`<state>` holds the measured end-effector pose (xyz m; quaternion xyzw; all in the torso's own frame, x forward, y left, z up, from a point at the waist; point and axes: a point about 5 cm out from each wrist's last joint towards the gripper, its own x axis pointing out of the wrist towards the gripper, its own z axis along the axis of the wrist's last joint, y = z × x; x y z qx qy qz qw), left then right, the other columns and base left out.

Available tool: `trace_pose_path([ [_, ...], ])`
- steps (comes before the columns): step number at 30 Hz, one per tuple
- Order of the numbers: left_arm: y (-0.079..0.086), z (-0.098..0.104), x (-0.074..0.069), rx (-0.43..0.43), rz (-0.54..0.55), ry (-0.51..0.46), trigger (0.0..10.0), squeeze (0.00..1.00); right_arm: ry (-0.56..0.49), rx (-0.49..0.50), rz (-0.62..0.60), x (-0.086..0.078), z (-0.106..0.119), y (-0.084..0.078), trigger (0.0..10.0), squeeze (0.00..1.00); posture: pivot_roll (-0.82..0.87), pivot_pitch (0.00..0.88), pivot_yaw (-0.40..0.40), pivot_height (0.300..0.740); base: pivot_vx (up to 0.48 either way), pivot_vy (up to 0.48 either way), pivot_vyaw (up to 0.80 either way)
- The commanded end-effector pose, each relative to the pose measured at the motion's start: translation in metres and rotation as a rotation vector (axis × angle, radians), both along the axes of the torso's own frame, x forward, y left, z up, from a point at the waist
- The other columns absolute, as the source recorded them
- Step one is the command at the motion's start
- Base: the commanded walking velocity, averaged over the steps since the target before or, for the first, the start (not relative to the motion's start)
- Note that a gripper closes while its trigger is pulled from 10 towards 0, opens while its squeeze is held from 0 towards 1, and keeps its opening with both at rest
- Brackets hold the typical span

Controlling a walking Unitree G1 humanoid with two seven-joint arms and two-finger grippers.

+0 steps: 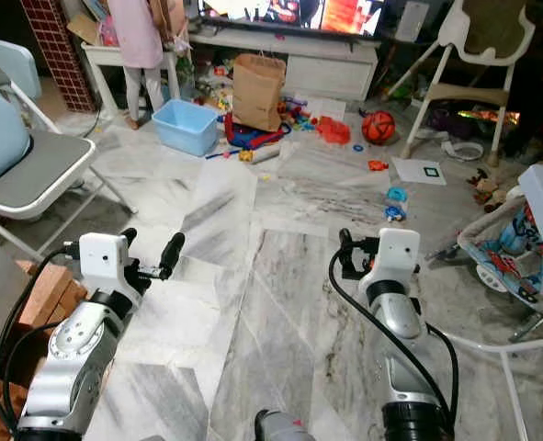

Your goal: Restocking fridge

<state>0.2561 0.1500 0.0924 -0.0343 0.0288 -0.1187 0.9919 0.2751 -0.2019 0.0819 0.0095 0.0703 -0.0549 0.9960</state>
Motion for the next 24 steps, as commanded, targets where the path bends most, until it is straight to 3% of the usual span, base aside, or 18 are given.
trace_pose_path([
  [1, -0.0023, 0.0025, 0.0006, -0.002, -0.022, -0.016, 10.0, 0.0, -0.003, 0.006, -0.027, -0.0003, 0.0011, -0.0047, 10.0, 0.0, 0.0, 0.0, -0.031, 0.74, 0.398, 0.0, -0.8],
  [18, -0.0026, 0.0031, 0.0018, -0.005, -0.028, -0.017, 10.0, 0.0, 0.013, 0.016, -0.035, 0.0009, -0.0022, -0.0035, 10.0, 0.0, 0.01, 0.0, -0.034, 0.74, 0.39, 0.0, -0.8],
  [24, -0.0031, 0.0021, 0.0033, 0.0, -0.031, -0.008, 10.0, 0.0, 0.017, 0.023, -0.042, 0.0012, -0.0041, -0.0042, 10.0, 0.0, 0.02, 0.0, -0.032, 0.74, 0.042, 0.0, -0.8],
])
